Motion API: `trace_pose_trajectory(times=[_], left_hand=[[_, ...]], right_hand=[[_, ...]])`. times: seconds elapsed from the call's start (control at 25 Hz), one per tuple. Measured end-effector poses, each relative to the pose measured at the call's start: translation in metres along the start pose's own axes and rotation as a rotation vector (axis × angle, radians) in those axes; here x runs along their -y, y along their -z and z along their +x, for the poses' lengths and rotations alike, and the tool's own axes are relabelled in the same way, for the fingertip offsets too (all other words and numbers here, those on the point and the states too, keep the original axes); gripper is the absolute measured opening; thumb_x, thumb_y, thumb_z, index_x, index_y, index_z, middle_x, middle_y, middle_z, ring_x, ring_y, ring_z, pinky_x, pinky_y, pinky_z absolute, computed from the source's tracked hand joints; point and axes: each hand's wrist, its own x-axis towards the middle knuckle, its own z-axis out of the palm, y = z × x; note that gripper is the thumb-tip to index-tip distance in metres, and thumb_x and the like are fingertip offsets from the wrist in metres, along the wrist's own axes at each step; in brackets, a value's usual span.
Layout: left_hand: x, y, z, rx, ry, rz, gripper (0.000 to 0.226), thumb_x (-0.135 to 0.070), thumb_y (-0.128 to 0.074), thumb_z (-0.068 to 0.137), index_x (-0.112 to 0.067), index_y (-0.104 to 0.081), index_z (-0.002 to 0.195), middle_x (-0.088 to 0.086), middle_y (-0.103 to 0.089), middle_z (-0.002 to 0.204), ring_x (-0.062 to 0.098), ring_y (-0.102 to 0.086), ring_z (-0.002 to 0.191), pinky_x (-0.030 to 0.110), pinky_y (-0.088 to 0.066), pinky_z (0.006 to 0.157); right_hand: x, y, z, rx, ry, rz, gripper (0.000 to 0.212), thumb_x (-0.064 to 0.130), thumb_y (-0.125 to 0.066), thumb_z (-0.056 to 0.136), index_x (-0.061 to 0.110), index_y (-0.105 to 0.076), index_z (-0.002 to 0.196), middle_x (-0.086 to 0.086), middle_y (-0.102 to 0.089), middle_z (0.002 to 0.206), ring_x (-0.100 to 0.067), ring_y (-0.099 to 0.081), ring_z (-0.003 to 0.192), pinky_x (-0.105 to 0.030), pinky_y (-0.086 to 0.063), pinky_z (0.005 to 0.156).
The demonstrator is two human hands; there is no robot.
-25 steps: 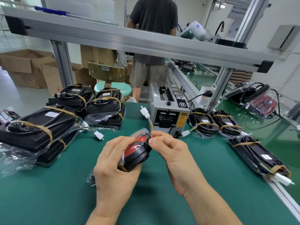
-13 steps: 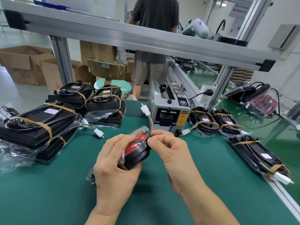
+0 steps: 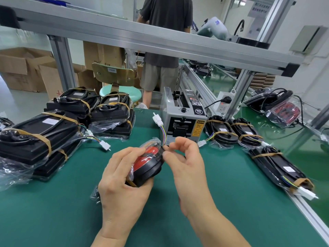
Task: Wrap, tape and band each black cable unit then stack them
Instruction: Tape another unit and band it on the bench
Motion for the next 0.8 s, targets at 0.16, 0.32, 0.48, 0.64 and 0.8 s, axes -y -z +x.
trace_pose_trajectory(times=[0.16,0.32,0.48,0.64,0.8], left_hand=[[-0.003,0.003,0.002,-0.004,0.003,-0.026,0.052,-0.006,-0.076,0.059,-0.02,-0.065,0.108,-0.003,-0.061,0.105,0.008,-0.059,0.1,0.024,-0.047,0.088],[-0.001,0.008,0.004,-0.007,0.025,-0.052,0.057,-0.006,-0.076,0.056,-0.025,-0.063,0.108,-0.008,-0.06,0.107,0.004,-0.058,0.1,0.014,-0.043,0.088],[0.006,0.02,0.008,-0.032,0.09,-0.16,0.059,-0.004,-0.078,0.052,-0.028,-0.064,0.104,-0.006,-0.063,0.103,0.005,-0.06,0.095,0.014,-0.044,0.087],[0.015,0.029,0.012,-0.042,0.455,-0.765,0.065,0.006,-0.072,0.042,-0.024,-0.072,0.099,0.0,-0.073,0.094,0.014,-0.068,0.086,0.023,-0.054,0.082],[0.02,0.027,0.01,0.085,0.67,-1.087,0.061,-0.002,-0.065,0.041,-0.016,-0.071,0.101,0.01,-0.072,0.1,0.024,-0.067,0.093,0.032,-0.055,0.082]], right_hand=[[-0.002,-0.005,0.001,0.051,-0.022,-0.031,0.024,0.015,-0.067,0.085,0.028,-0.058,0.103,0.005,-0.062,0.104,0.0,-0.059,0.093,-0.015,-0.046,0.079],[-0.006,-0.001,-0.002,0.178,0.05,-0.048,0.035,0.017,-0.075,0.077,0.031,-0.059,0.105,0.012,-0.063,0.107,0.001,-0.057,0.105,-0.019,-0.045,0.093],[-0.009,0.019,0.004,0.212,0.141,-0.268,0.059,0.026,-0.08,0.057,0.036,-0.056,0.11,0.017,-0.063,0.111,0.006,-0.054,0.11,-0.017,-0.042,0.093],[-0.004,0.042,0.022,0.343,0.083,-0.415,0.094,0.037,-0.084,0.055,0.044,-0.037,0.136,0.023,-0.045,0.138,0.014,-0.036,0.128,-0.016,-0.03,0.105],[0.003,0.042,0.027,0.635,0.055,-0.438,0.066,0.027,-0.085,0.06,0.028,-0.059,0.12,0.002,-0.069,0.113,-0.022,-0.065,0.105,-0.045,-0.051,0.095]])
